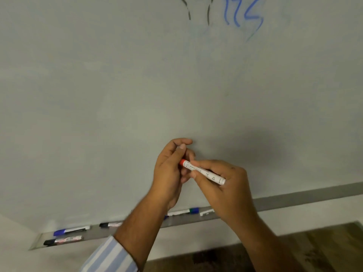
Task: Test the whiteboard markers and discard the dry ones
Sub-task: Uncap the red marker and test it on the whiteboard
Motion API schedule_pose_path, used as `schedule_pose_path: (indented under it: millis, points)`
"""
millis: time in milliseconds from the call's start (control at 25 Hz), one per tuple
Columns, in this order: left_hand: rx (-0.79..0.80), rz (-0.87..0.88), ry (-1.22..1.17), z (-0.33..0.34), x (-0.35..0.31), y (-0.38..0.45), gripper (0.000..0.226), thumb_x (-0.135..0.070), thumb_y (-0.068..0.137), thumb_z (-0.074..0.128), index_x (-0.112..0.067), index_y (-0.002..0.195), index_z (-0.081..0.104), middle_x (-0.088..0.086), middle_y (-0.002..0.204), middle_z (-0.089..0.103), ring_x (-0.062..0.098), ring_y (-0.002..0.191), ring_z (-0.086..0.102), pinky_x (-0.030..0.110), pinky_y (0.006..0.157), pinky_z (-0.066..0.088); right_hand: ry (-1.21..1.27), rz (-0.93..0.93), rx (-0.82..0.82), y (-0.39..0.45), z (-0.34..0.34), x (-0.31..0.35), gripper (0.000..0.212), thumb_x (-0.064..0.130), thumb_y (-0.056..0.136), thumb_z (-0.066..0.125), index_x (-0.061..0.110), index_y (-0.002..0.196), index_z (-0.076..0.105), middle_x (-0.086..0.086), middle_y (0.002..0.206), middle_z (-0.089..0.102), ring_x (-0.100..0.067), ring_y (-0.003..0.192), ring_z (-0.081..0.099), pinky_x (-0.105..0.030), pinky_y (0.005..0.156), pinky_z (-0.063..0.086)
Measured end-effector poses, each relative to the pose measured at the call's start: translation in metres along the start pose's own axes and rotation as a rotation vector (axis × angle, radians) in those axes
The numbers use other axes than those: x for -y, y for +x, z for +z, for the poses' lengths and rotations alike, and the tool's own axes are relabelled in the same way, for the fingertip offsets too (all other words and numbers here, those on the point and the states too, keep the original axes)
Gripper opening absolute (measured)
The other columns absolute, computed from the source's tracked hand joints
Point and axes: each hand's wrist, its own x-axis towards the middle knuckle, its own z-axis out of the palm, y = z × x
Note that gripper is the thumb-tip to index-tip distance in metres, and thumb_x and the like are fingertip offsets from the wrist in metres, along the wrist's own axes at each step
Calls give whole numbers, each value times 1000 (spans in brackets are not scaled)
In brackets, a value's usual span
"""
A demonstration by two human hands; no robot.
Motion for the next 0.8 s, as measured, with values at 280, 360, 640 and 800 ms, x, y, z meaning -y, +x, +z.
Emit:
schedule_pose_path:
  millis: [280,360,640,800]
  points:
    - [44,-138,173,36,57,7,25,-8,109,42,-10,108,67,4,74,56,7,54,45,19,48,36,91,213,-147,-48,-15,-53,26,5,94,79,11,119,78,3,106,81,-11,96,78,-25,81,65]
    - [62,-181,230,51,79,11,21,-4,106,48,-10,105,68,2,71,55,8,51,42,21,47,31,123,294,-126,-57,-38,-73,25,6,95,77,10,120,78,2,106,81,-16,97,79,-31,82,66]
    - [8,-363,338,103,198,7,7,-9,103,62,-6,104,68,4,70,60,14,58,56,30,56,53,6,659,-159,-123,-125,-139,16,14,96,78,19,111,78,7,97,79,-10,88,76,-23,78,65]
    - [53,-578,485,128,277,-9,14,-16,103,64,-4,107,70,8,90,73,24,87,70,35,73,64,4,896,-181,-182,-175,-182,14,14,97,78,19,109,79,7,95,80,-14,86,77,-29,77,67]
